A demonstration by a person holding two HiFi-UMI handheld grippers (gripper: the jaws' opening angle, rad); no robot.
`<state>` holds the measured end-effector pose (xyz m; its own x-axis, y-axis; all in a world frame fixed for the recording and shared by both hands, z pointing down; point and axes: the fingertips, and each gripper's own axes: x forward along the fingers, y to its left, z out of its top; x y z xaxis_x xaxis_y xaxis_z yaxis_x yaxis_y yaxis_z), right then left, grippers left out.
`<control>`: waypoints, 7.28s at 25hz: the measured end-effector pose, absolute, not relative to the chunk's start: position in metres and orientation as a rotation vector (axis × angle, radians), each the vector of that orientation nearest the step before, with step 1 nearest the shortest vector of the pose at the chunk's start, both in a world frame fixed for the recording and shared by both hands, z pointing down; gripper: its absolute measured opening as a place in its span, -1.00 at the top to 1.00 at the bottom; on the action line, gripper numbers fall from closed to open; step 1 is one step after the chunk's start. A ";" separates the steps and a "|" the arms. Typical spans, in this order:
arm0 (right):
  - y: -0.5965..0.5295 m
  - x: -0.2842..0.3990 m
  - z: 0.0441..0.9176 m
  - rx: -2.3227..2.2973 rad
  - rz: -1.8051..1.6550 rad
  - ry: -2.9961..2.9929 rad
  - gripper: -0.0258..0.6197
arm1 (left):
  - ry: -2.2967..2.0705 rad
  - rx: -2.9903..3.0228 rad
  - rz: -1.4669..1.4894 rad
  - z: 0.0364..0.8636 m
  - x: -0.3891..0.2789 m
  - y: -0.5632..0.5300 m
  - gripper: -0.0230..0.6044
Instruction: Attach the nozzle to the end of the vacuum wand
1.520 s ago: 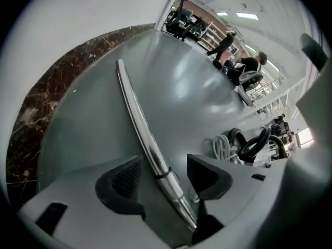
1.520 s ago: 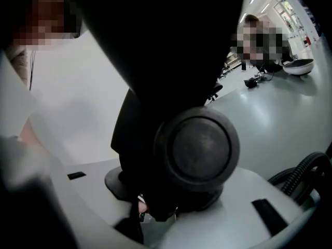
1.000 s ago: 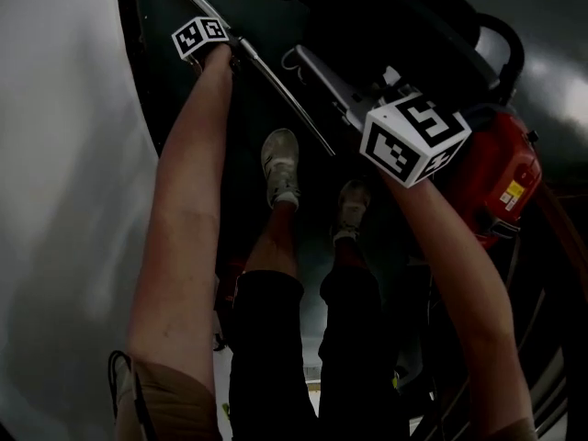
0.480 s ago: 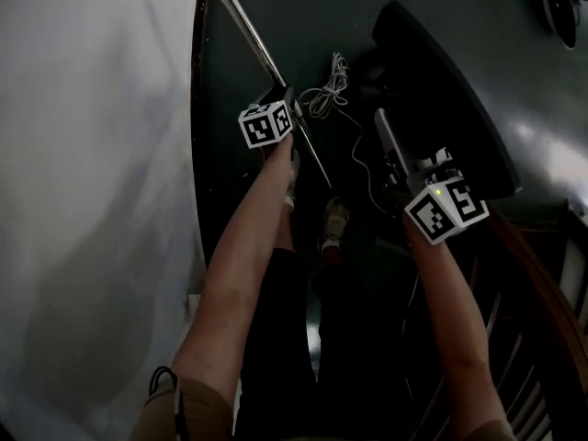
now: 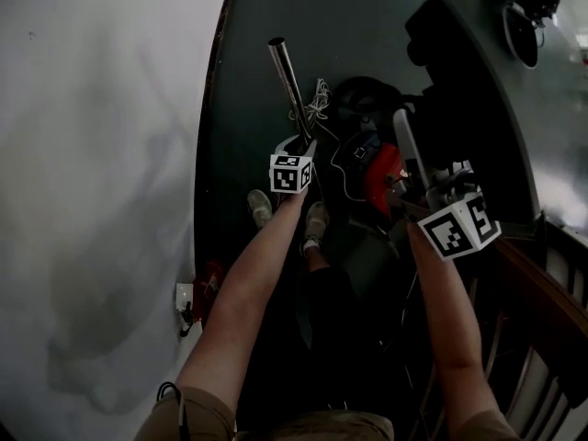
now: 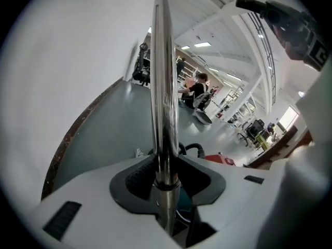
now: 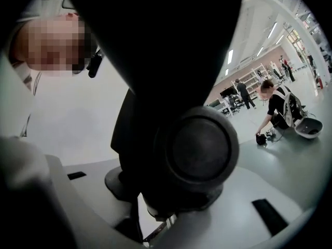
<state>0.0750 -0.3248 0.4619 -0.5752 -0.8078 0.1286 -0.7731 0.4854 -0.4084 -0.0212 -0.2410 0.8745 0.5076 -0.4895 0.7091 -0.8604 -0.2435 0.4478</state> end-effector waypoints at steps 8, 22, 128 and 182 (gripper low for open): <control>-0.197 0.121 0.361 -1.415 -0.487 2.559 0.42 | -1.036 2.150 0.620 0.770 0.054 -0.147 0.49; 0.055 0.181 0.278 -1.645 -0.411 2.426 0.42 | -0.732 2.475 0.896 0.695 0.127 0.088 0.50; 0.223 0.345 0.331 -2.100 -0.311 2.421 0.45 | -0.304 2.699 1.235 0.694 0.302 0.259 0.53; 0.174 0.127 0.366 -1.972 -0.228 2.759 0.50 | -0.463 2.440 0.744 0.603 0.050 0.208 0.38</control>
